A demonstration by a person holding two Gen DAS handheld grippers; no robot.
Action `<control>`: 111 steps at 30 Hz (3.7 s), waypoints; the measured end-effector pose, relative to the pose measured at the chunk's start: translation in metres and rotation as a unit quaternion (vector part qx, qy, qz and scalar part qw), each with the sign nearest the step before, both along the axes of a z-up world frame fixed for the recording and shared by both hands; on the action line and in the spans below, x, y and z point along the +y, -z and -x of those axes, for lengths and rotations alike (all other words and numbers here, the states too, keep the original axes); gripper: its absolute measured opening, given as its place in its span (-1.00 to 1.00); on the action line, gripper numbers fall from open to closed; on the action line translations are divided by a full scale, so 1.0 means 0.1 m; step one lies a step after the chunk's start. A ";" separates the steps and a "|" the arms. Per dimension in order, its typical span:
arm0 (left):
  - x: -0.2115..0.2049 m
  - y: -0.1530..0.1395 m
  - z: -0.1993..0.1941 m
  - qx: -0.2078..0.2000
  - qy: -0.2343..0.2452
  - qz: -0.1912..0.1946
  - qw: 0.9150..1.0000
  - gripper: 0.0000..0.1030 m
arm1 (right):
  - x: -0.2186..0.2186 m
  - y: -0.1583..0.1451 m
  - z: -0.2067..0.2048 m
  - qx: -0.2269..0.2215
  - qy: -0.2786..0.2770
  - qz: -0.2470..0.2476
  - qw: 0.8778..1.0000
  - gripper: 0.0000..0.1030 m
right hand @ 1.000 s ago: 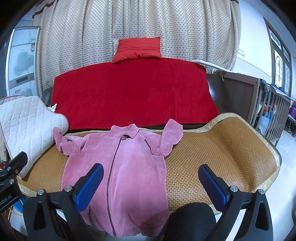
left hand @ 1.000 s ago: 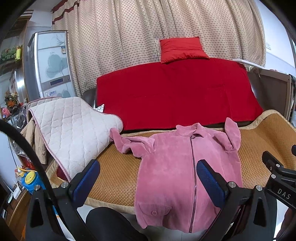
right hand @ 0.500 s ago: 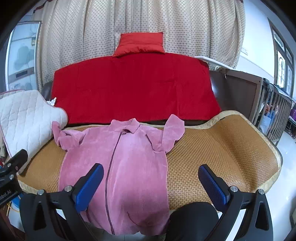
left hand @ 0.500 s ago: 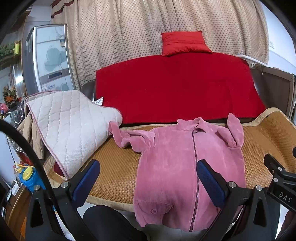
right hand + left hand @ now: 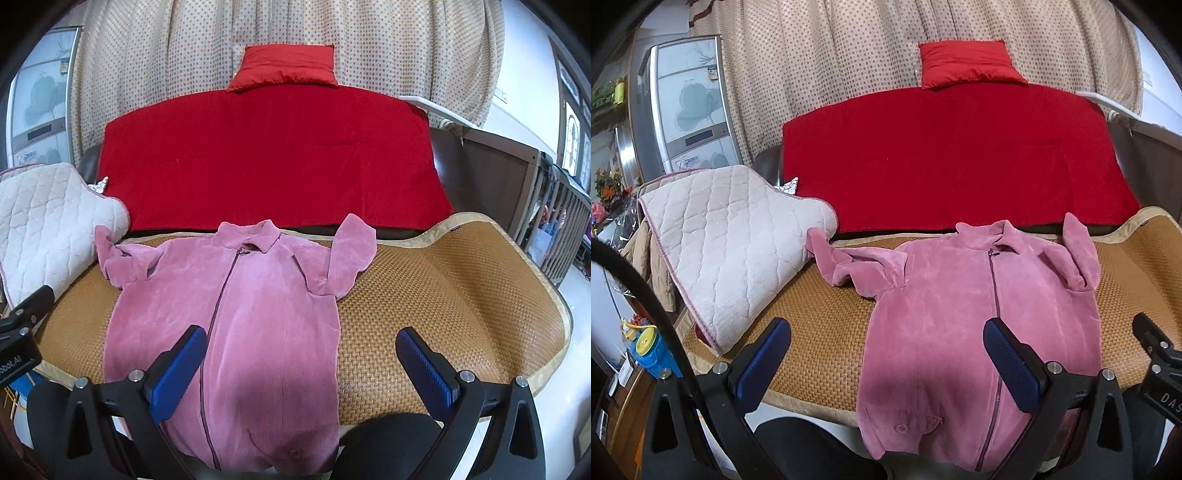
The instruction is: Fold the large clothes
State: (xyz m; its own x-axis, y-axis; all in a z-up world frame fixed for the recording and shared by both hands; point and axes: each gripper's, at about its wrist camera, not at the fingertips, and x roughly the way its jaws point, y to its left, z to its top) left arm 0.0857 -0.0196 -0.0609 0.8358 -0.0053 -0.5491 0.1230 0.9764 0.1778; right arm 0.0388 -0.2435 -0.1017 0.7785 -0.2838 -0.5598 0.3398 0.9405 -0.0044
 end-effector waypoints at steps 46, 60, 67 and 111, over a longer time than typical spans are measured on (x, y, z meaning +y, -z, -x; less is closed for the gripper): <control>-0.10 0.67 -1.69 0.058 -0.035 -0.016 0.998 1.00 | -0.44 0.40 -1.97 0.030 0.000 -0.028 0.999 1.00; -0.36 1.65 -2.40 0.222 0.020 -0.003 0.975 1.00 | -2.20 0.70 -2.17 -0.010 -0.009 -0.241 0.970 1.00; -0.36 1.88 -2.47 0.227 0.024 0.018 0.973 1.00 | -2.77 1.27 -2.28 0.005 0.040 -0.375 0.926 0.76; -4.31 1.21 -3.26 0.348 0.300 -0.036 0.887 1.00 | -1.54 2.13 -2.09 -0.023 -0.019 -0.541 0.840 -0.47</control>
